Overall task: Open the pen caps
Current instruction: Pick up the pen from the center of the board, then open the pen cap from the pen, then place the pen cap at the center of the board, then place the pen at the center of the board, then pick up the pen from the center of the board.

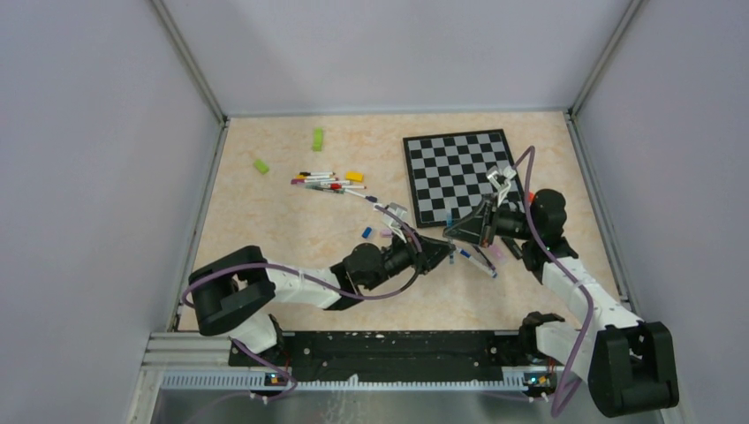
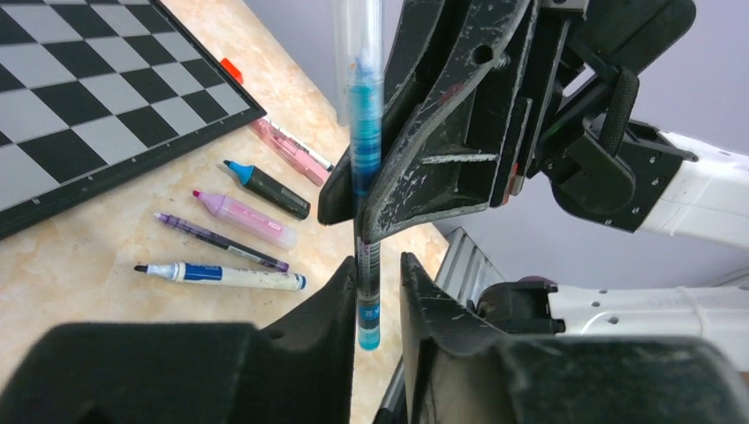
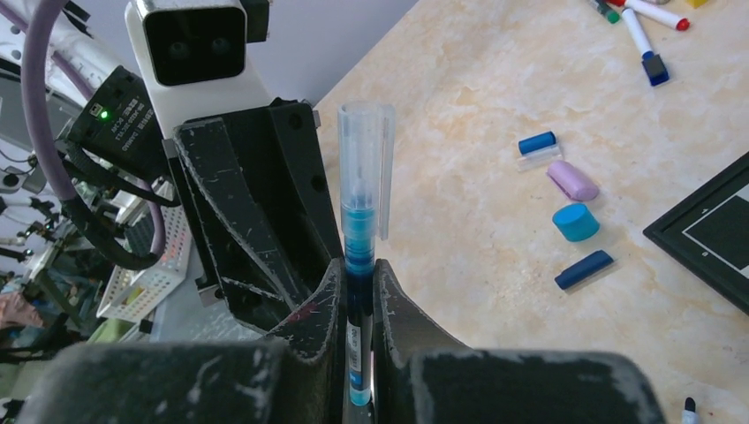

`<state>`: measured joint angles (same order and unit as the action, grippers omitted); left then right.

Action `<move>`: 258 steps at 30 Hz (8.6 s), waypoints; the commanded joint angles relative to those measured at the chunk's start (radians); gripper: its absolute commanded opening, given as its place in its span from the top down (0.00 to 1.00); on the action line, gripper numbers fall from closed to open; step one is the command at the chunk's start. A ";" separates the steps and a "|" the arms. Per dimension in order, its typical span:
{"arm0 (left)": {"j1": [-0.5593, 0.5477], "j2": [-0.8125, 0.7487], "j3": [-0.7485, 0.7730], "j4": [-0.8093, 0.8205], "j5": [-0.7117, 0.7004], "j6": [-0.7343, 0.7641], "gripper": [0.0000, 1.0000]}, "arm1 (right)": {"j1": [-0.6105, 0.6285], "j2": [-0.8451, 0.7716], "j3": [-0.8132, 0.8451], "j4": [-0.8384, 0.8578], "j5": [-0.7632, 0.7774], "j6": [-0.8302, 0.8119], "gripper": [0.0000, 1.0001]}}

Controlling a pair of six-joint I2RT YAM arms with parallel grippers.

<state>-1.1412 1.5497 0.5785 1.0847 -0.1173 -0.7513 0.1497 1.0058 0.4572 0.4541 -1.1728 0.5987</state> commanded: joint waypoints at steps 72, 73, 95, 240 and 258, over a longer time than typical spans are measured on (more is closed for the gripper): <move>0.028 -0.028 0.543 -0.900 -0.501 -0.174 1.00 | 0.101 0.128 0.223 -0.802 0.097 -0.895 1.00; 0.036 -0.040 0.550 -0.898 -0.515 -0.170 1.00 | 0.108 0.133 0.226 -0.807 0.094 -0.899 1.00; 0.262 -0.377 0.338 -0.852 -0.305 -0.027 1.00 | 0.076 0.082 0.297 -1.093 -0.002 -1.236 1.00; 0.821 -0.109 0.300 -1.198 0.288 -0.009 0.24 | -0.233 0.037 0.376 -1.029 0.096 -1.053 0.56; 0.668 0.370 0.968 -1.805 -0.181 -0.232 0.42 | -0.233 0.040 0.339 -0.982 0.186 -1.004 0.54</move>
<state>-0.4706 1.8477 1.4578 -0.5976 -0.2310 -0.9440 -0.0814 1.0508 0.7975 -0.5621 -0.9955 -0.4088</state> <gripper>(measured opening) 0.597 0.458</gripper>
